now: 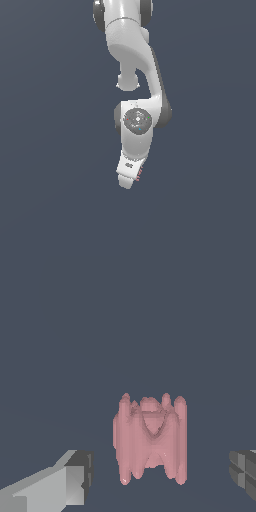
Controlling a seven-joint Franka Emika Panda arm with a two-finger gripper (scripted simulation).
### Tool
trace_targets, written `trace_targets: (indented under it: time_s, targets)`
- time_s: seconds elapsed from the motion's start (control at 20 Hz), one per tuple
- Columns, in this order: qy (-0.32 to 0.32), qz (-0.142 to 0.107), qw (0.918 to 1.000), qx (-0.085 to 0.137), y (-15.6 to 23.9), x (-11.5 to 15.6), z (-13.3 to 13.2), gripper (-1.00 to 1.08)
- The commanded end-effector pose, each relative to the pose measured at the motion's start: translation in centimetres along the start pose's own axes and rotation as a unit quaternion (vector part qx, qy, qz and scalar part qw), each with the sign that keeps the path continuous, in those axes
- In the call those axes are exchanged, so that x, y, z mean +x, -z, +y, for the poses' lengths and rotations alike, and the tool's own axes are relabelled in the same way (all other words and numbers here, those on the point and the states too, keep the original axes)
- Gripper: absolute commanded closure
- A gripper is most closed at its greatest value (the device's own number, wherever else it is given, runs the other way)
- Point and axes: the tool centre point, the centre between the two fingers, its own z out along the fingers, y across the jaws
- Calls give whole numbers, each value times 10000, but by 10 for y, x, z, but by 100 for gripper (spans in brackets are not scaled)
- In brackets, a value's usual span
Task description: Pick up the object and move it to a goal position.
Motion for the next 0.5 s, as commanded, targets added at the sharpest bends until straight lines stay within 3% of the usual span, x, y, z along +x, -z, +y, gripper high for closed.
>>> trace_targets:
  time_s: [0.0,0.45]
  targets:
    - [1,0,10000,-1,0,0,0,-92]
    - [21,1,10000,-1,-38,0,-1,-92]
